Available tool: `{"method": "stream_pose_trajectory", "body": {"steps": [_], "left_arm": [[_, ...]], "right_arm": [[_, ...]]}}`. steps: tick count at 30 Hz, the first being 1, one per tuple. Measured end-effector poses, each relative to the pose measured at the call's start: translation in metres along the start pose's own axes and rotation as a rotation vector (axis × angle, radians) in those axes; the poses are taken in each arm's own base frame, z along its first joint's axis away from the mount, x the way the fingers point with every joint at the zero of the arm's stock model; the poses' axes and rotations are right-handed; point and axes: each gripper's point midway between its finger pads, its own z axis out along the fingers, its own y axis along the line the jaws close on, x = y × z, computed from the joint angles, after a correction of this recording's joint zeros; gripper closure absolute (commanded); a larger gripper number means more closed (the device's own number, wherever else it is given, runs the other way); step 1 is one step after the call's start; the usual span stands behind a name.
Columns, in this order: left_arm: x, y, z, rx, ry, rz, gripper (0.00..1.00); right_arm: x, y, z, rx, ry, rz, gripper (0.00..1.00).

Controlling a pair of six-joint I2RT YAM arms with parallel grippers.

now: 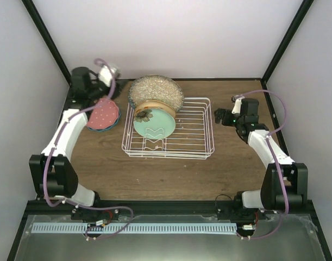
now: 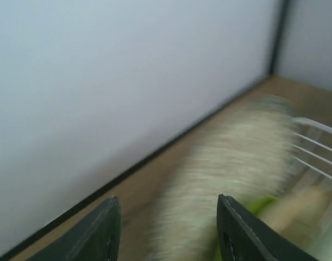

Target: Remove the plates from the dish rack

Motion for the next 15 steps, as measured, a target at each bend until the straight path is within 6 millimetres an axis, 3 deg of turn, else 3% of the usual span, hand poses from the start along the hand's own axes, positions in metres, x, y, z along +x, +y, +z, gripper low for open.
{"method": "stream_pose_trajectory", "body": {"steps": [3, 5, 8, 15], "left_arm": [[0.006, -0.085, 0.007, 0.209, 0.029, 0.167, 0.63], [0.018, -0.123, 0.005, 0.302, 0.052, 0.258, 0.67], [0.035, -0.149, 0.004, 0.373, 0.086, 0.350, 0.72], [0.062, -0.175, 0.001, 0.479, 0.147, 0.511, 0.77]], "right_arm": [[-0.004, 0.005, 0.003, -0.029, 0.000, -0.014, 0.00], [-0.003, 0.007, 0.003, -0.041, 0.004, -0.017, 0.00], [-0.002, 0.008, 0.002, -0.049, 0.004, -0.020, 0.00], [0.005, 0.009, -0.006, -0.053, -0.001, -0.024, 0.00]]}}
